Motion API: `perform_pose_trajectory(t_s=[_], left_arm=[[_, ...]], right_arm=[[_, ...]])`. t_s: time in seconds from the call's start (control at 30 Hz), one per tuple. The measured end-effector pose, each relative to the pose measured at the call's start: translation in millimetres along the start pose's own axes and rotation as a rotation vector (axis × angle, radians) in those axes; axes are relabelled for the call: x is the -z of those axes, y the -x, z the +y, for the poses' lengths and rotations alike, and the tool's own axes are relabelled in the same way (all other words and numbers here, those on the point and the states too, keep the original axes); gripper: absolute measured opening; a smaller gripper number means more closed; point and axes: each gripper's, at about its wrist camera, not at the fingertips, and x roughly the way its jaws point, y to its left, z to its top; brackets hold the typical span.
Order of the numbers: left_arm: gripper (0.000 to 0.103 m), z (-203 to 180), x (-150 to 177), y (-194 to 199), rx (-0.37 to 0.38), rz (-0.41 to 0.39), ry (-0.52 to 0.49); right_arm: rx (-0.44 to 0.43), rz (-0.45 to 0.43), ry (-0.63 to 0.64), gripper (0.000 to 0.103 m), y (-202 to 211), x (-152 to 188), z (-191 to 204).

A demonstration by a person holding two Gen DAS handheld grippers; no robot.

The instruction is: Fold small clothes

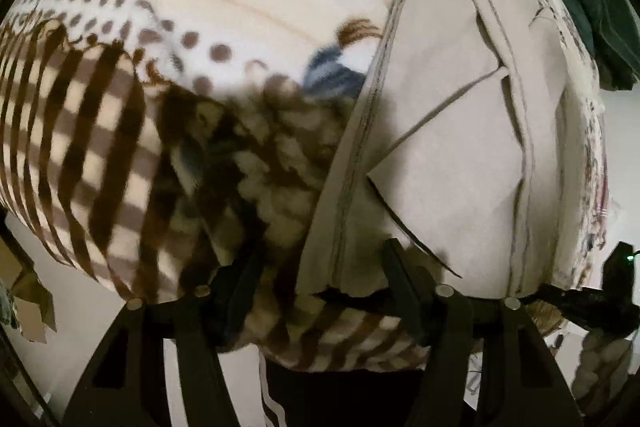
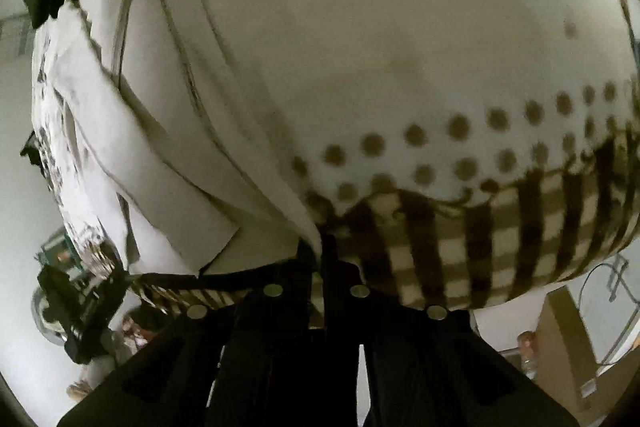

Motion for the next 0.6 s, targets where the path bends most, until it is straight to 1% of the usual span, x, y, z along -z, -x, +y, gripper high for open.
perform_pose_trajectory(t_s=[0.03,0.07,0.1,0.13,0.17,0.2,0.23,0.27,0.33,0.37,0.4,0.43,0.47,0.5,0.53,0.57,0.6], left_arm=[[0.001,-2,-2,-3,-0.002,-0.014,-0.009],[0.002,-3,-3,-4,-0.011,-0.018,-0.013],[0.002,-4,-3,-3,-0.013,-0.026,-0.013],[0.002,-6,-1,1,-0.017,-0.051,-0.023],[0.002,-8,1,4,-0.030,-0.066,-0.036],[0.002,-9,3,7,-0.031,-0.070,-0.046],[0.002,-8,5,10,-0.026,-0.073,-0.048],[0.002,-5,6,13,-0.024,-0.080,-0.048],[0.002,3,4,15,-0.013,-0.080,-0.051],[0.002,8,3,15,-0.004,-0.080,-0.049],[0.002,11,2,15,0.015,-0.074,-0.047],[0.002,13,-1,12,0.037,-0.062,-0.047],[0.002,12,-1,10,0.045,-0.057,-0.050],[0.002,11,-3,10,0.069,-0.047,-0.057],[0.006,11,-5,11,0.093,-0.036,-0.056],[0.006,10,-7,17,0.105,-0.029,-0.046],[0.006,11,-7,18,0.127,-0.018,-0.026]], right_arm=[[-0.012,0.002,0.001,0.019,-1,1,3],[-0.042,0.005,-0.006,0.033,2,0,1],[-0.071,0.007,-0.018,0.042,-2,1,5],[-0.091,0.009,-0.027,0.043,-5,-2,14],[-0.102,0.012,-0.038,0.043,-8,-3,16],[-0.120,0.012,-0.045,0.037,-12,-2,15],[-0.128,0.003,-0.048,0.021,-11,-2,13],[-0.123,-0.006,-0.052,0.003,-8,-1,7],[-0.073,-0.037,-0.070,0.002,-5,-1,8],[-0.036,-0.063,-0.087,0.002,-1,0,4],[-0.019,-0.075,-0.105,0.002,1,-1,-1],[-0.026,-0.068,-0.111,0.002,1,-2,-2],[-0.045,-0.045,-0.096,0.002,-4,-3,1],[-0.056,-0.025,-0.080,0.002,-6,-4,5],[-0.067,-0.013,-0.074,0.002,-6,-4,7],[-0.090,0.000,-0.070,0.008,-6,-4,10],[-0.101,0.015,-0.068,0.023,-5,-5,11]])
